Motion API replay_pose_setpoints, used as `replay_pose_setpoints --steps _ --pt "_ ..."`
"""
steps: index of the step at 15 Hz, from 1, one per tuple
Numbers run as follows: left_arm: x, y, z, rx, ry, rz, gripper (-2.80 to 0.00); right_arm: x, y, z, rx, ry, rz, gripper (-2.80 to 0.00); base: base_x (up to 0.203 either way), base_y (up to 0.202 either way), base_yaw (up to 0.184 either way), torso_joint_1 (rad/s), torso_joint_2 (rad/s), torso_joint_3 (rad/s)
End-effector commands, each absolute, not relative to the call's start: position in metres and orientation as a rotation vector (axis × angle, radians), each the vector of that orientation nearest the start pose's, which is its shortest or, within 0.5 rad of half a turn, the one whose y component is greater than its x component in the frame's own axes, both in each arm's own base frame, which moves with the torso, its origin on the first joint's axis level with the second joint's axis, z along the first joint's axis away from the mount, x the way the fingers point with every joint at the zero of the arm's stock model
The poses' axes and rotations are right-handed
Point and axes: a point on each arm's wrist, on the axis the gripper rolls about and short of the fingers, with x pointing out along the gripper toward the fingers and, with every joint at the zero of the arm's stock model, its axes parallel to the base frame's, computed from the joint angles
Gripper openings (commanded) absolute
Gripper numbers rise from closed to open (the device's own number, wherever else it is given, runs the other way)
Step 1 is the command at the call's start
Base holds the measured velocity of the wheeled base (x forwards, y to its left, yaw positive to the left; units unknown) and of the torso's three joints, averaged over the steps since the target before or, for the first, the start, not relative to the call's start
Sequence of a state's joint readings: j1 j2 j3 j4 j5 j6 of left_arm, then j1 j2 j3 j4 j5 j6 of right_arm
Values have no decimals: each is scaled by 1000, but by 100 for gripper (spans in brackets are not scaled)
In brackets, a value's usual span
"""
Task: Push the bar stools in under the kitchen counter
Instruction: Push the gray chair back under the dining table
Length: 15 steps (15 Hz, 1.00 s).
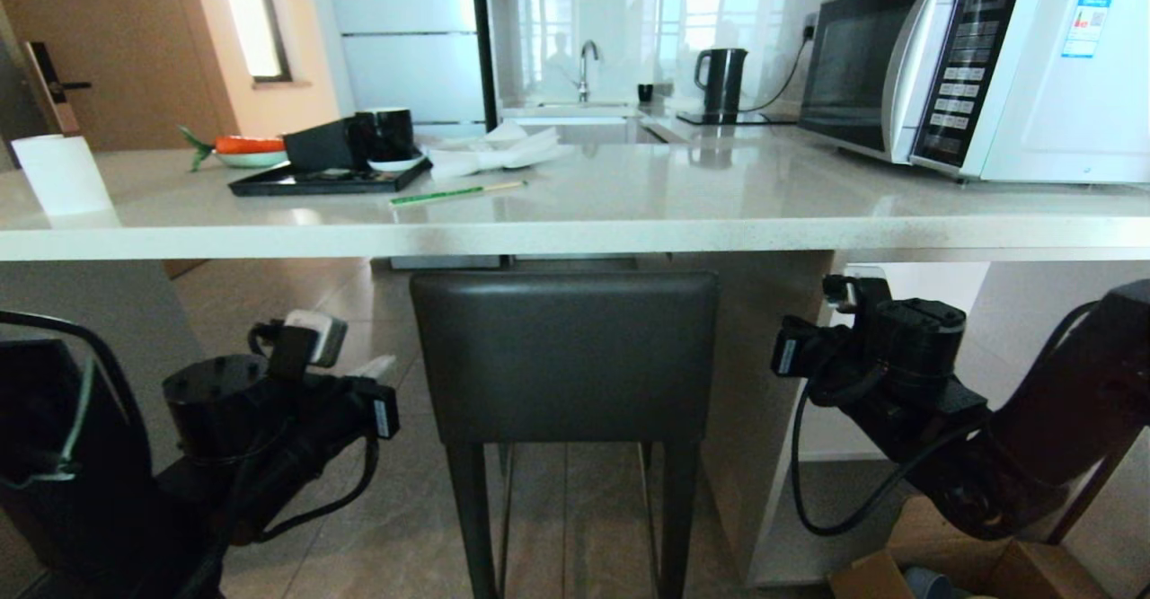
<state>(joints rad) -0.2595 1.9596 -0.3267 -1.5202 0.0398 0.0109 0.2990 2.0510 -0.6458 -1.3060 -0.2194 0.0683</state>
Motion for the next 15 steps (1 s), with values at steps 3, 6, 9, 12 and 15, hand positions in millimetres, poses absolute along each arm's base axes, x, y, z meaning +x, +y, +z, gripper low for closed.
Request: replay_pose_setpoints --steps 3,6,9,12,15 --pt "208 -65 139 0 -60 -262 -280 271 79 146 109 -11 81 -280 0 0 0 0 0 0" --pt "159 -53 142 16 -81 -246 -280 219 64 165 129 -63 87 -280 0 0 0 0 0 0" --pt "127 -42 163 -13 -216 -197 -280 166 47 178 126 -127 88 -280 0 0 0 0 0 0" --pt "96 -30 182 -12 -293 -157 -280 114 30 197 88 -215 69 -280 0 0 0 0 0 0" --pt "71 -12 200 -2 -331 -23 -280 72 8 207 14 -240 -66 -280 0 0 0 0 0 0"
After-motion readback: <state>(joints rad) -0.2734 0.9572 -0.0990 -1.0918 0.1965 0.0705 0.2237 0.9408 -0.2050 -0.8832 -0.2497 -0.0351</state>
